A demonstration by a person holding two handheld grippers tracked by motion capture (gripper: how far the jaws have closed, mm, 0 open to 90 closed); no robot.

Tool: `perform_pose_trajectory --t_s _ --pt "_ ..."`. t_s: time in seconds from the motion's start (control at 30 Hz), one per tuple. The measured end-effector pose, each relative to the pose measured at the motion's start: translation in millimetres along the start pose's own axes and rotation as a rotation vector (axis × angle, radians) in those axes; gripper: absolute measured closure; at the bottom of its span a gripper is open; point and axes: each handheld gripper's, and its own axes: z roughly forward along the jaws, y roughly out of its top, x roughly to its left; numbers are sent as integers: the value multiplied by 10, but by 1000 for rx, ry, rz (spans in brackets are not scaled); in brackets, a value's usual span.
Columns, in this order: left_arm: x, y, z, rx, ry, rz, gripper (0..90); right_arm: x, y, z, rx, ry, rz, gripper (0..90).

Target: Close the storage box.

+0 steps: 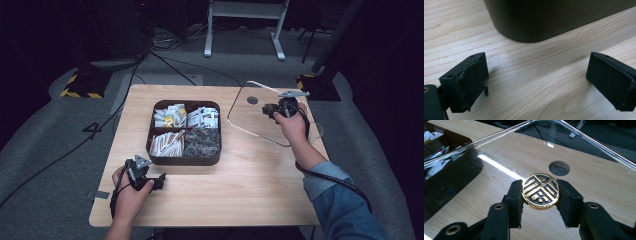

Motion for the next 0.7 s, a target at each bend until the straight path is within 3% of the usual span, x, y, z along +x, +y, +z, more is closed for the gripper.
perform_pose_trajectory --t_s 0.5,0.7 --pt "1 3 3 0 2 2 44 148 163 -131 12 15 -12 591" --pt "0 3 3 0 3 2 43 341 256 -85 2 82 -16 591"
